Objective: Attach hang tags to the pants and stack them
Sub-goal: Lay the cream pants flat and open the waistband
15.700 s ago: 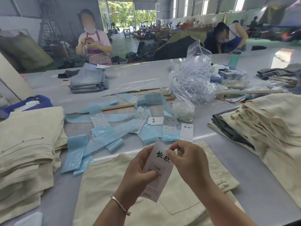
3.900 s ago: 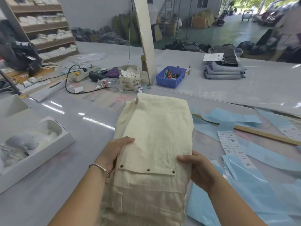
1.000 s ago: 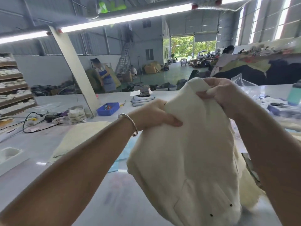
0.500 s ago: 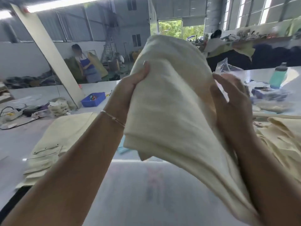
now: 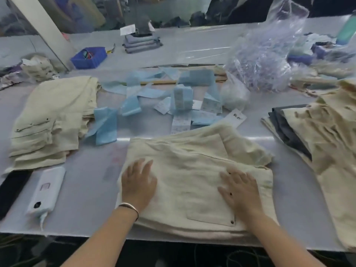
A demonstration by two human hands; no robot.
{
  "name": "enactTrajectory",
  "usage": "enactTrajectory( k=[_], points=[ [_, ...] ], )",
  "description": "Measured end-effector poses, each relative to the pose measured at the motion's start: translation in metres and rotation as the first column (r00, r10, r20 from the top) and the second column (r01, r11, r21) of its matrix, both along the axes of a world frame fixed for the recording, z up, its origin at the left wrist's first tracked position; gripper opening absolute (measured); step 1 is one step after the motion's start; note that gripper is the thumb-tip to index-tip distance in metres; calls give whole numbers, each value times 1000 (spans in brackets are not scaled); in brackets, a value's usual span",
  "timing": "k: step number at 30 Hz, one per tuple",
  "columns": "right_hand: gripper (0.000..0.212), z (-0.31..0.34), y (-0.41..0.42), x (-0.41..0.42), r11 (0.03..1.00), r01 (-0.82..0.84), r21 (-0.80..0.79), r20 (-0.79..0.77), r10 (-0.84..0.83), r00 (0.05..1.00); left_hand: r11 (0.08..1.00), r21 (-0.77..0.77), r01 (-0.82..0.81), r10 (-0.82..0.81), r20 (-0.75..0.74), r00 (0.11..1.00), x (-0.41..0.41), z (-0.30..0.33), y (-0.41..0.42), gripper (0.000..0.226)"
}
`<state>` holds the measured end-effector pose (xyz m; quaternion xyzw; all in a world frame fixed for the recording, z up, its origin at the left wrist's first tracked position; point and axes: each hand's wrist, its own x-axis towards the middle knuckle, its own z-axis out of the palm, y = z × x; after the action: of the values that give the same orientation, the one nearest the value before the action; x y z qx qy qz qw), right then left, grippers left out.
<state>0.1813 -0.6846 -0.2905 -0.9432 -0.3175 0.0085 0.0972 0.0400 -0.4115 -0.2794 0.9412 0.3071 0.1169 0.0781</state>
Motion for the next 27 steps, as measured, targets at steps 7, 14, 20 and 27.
enactTrajectory(
  k=[7,14,20,27],
  points=[
    [98,24,-43,2,741,671,20,-255,-645,720,974,-69,215,-218,-41,975,33,-16,-61,45],
    [16,51,-45,10,656,642,398,-476,-451,756,644,-686,338,-266,213,940,58,12,-115,7],
    [38,68,-14,-6,538,637,552,-804,142,577,91,-957,274,-96,265,959,81,33,-166,17],
    [25,52,-50,7,813,392,430,-359,-244,901,136,-970,201,13,205,979,93,23,-158,21]
  ],
)
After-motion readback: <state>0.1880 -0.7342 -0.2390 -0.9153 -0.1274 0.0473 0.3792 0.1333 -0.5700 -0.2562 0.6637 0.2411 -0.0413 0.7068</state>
